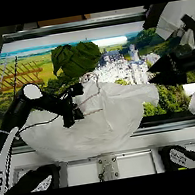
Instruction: Fold the clothes and pants, and hang the long-sleeved shirts on hangers.
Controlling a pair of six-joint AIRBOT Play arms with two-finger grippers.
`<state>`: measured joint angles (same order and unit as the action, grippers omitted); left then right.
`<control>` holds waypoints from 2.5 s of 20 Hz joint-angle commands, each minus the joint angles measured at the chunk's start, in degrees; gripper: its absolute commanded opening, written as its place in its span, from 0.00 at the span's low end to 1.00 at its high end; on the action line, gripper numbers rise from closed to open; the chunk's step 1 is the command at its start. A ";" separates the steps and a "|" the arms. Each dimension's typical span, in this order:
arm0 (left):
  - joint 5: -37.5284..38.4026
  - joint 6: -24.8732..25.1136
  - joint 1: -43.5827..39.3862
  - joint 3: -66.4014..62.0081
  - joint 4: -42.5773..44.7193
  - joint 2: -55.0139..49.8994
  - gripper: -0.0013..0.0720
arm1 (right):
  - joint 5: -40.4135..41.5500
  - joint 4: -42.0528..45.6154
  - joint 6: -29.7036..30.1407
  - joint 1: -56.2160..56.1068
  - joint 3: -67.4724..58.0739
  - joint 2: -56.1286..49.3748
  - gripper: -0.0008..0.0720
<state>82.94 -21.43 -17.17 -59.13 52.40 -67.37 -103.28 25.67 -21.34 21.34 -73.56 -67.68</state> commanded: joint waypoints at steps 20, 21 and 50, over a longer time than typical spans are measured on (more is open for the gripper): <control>-0.02 0.00 0.02 -0.04 0.00 0.00 0.04 | -2.14 -7.93 21.55 -9.44 14.40 -13.70 0.82; -0.04 0.00 0.02 -0.02 0.00 0.00 0.04 | -2.16 -7.93 21.55 -9.55 14.40 -13.73 0.82; -0.68 0.00 0.02 -0.04 0.11 0.00 0.04 | -1.70 -7.91 21.35 -9.53 14.40 -13.84 0.04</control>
<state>82.65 -21.50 -17.10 -59.11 52.40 -67.42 -105.25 17.67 0.25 11.88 -59.18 -81.47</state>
